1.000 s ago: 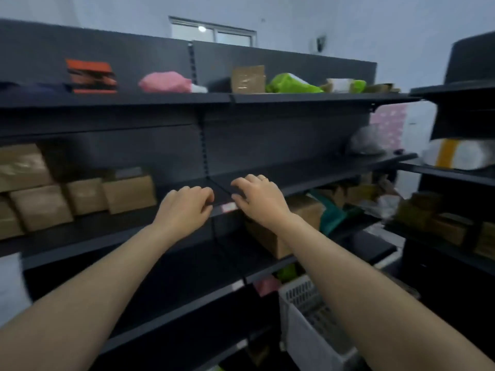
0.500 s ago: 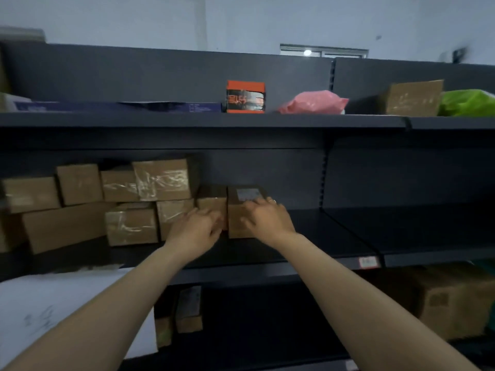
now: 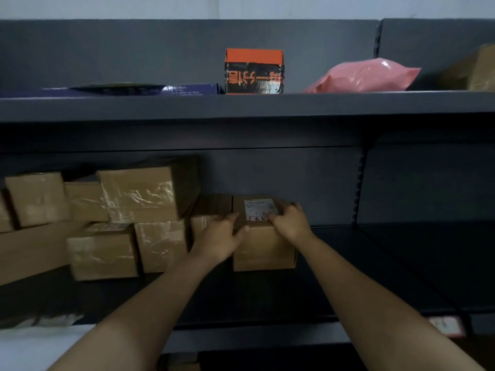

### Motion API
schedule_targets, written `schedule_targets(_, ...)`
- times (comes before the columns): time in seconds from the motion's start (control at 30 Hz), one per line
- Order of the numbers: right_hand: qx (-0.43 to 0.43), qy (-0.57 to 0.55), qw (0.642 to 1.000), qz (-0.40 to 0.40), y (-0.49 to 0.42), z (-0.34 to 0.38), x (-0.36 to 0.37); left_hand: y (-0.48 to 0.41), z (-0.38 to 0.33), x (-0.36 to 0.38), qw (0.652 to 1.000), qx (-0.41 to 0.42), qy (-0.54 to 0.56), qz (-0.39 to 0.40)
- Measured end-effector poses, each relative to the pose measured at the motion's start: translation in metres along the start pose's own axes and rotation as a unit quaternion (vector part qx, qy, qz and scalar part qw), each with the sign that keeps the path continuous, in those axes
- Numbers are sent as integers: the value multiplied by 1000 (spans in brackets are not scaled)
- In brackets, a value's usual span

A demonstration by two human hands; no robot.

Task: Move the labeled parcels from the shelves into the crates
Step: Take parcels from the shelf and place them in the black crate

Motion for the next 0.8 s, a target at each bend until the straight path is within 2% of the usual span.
schedule_targets(0.07, 54, -118, 992, -2, -4, -1, -2, -2, -3, 6, 999, -22, 43, 10)
schedule_targets(0.1, 98, -193, 976, -2, -4, -1, -4, -2, -4, 8, 998, -28, 57, 13)
schedule_targets(0.2, 223, -350, 908, 51, 4, 0, -13, -2, -6, 11, 997, -40, 65, 15)
schedule_targets(0.33, 260, -397, 877, 77, 11, -7, -17, 1, -7, 14, 998, -36, 50, 15)
schedule_targets(0.6, 287, -439, 851, -5, 36, 6, -45, 18, -24, -14, 989, 52, 133, -37)
schedule_targets(0.63, 289, -454, 843, -18, 38, 12, -44, 19, -25, -23, 989, 66, 120, -49)
schedule_targets(0.7, 285, -473, 833, -33, 43, 27, -42, 22, -21, -44, 986, 103, 3, -133)
schedule_targets(0.8, 264, -470, 841, -44, 43, 48, -40, 25, 0, -72, 944, 120, -144, -270)
Point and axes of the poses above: each hand's wrist, its own y-axis away from the middle knuckle, its own x-axis out of the palm, z = x × y, the point moved 1 cm from there along -y, towards the middle knuckle, and after that the axes turned 15 degrees about -x, right-handed, at the moved point
